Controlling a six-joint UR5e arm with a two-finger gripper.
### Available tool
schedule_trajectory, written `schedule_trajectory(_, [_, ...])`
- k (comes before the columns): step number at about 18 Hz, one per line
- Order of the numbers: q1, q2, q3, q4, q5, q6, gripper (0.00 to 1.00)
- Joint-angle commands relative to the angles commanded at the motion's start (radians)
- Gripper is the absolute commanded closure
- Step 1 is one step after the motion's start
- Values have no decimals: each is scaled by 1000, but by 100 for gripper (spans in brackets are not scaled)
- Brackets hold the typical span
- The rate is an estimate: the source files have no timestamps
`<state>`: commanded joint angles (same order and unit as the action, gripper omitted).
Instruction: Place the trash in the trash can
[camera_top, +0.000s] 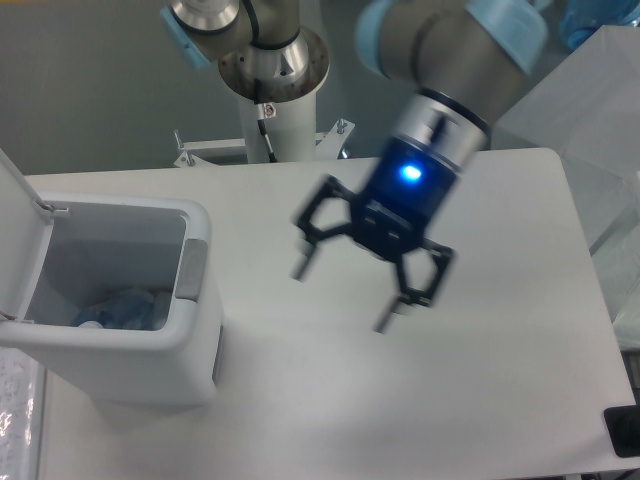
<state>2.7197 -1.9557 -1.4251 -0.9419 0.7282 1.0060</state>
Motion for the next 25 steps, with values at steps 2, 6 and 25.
schedule_trajectory(2, [11,-29,9,-2,103,52,0])
schedule_trajectory(6, [15,-63,40,-15,260,123,0])
schedule_trajectory(25, [-55,-108,175,-270,748,352,0])
